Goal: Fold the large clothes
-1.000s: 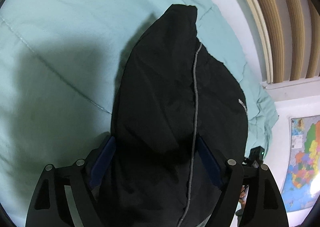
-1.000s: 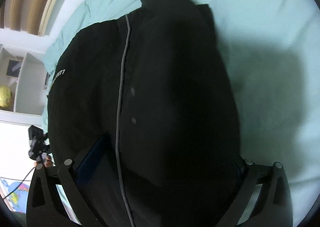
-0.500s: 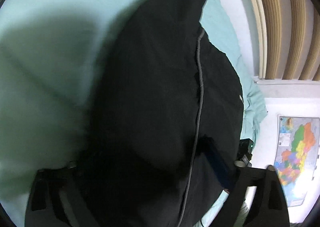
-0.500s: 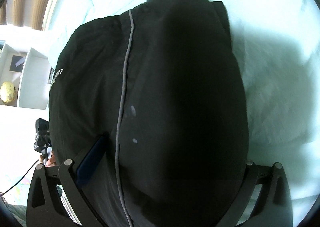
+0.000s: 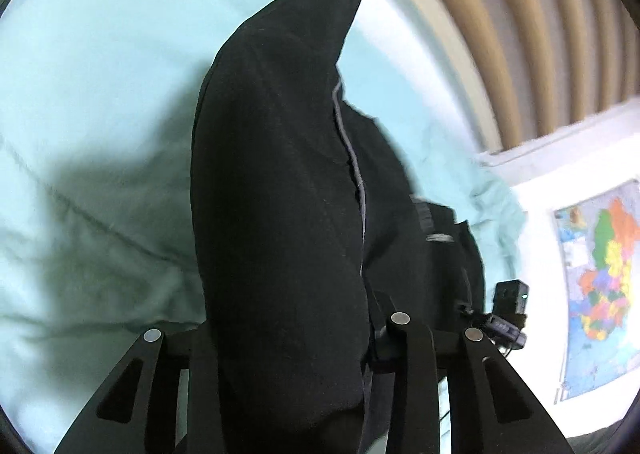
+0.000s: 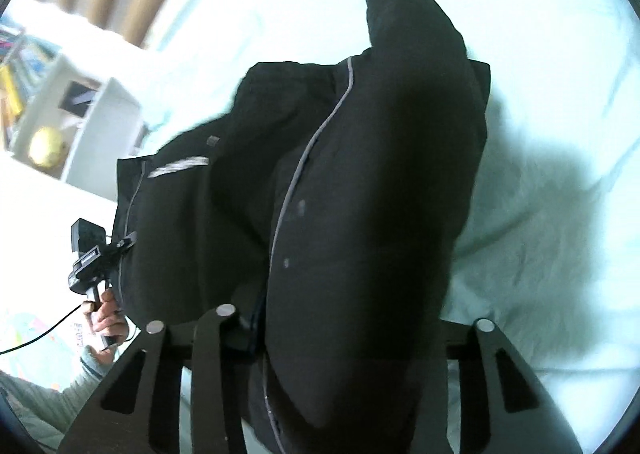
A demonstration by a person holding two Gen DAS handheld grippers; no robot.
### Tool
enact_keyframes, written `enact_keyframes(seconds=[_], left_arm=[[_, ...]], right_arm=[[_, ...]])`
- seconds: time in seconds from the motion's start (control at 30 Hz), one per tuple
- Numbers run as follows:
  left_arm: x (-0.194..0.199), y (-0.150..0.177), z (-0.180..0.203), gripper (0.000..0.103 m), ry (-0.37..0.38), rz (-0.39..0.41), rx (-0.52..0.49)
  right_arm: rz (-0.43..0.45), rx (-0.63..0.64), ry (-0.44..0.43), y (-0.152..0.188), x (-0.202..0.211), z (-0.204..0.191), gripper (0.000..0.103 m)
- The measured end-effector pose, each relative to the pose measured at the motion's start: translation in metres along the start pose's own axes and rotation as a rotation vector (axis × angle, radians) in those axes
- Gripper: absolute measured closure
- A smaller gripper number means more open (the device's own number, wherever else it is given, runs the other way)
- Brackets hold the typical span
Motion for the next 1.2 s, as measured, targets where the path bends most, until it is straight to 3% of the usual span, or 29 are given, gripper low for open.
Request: enact_keyframes(seconds=[0.07, 0.27, 0.43, 0.6, 0.73, 0.87, 0.97, 1.07, 1.1, 1.13, 1.2], left_arm=[[0.018, -0.001, 0.034, 0.067, 0.044, 0.038, -0.046], [0.070, 0.013, 0.108, 0.067, 0.080, 0.093, -0.186], [0.111, 0.051, 0.145, 0.067, 0.105, 0.099, -0.251], [0.104, 0.097, 0.159, 0.067, 0.106, 0.048, -0.238], [0.101, 0.151, 0.123, 0.067, 0.074, -0.043, -0.167], [0.081, 0.201, 0.055, 0.067, -0.039, -0.144, -0.079], [0.069, 0.220, 0.010, 0.065, -0.096, -0.124, 0.025], [0.063, 0.230, -0.038, 0.051, -0.097, -0.126, 0.181], [0.060, 0.233, -0.049, 0.047, -0.089, -0.138, 0.221], [0.056, 0.236, -0.056, 0.039, -0.061, -0.156, 0.266], [0.052, 0.240, -0.064, 0.035, -0.004, -0.197, 0.337]], right_arm=[[0.037, 0.041, -0.008, 0.000, 0.018, -0.023, 0.063], [0.116, 0.141, 0.004, 0.019, 0.086, -0.075, 0.064], [0.158, 0.151, 0.028, 0.060, 0.153, -0.095, 0.064], [0.137, 0.132, 0.100, 0.114, 0.188, -0.095, 0.064], [0.063, 0.062, 0.150, 0.165, 0.181, -0.075, 0.064], [-0.068, -0.013, 0.232, 0.217, 0.136, -0.042, 0.064], [-0.106, -0.085, 0.309, 0.242, 0.112, -0.009, 0.054], [-0.064, -0.229, 0.320, 0.251, 0.113, 0.028, 0.038], [-0.051, -0.286, 0.306, 0.253, 0.115, 0.038, 0.037], [-0.042, -0.324, 0.292, 0.255, 0.117, 0.045, 0.035], [-0.035, -0.360, 0.300, 0.259, 0.124, 0.058, 0.031]])
Point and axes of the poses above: each gripper's, at about its wrist camera, not at the fingertips, and x roughly against the way its jaws point, z to its right, y to its underside, the point moved 10 cm from there along -x, roughly the way its jaws point, and after that the axes turned 1 degree about y, right-handed, at the moved point
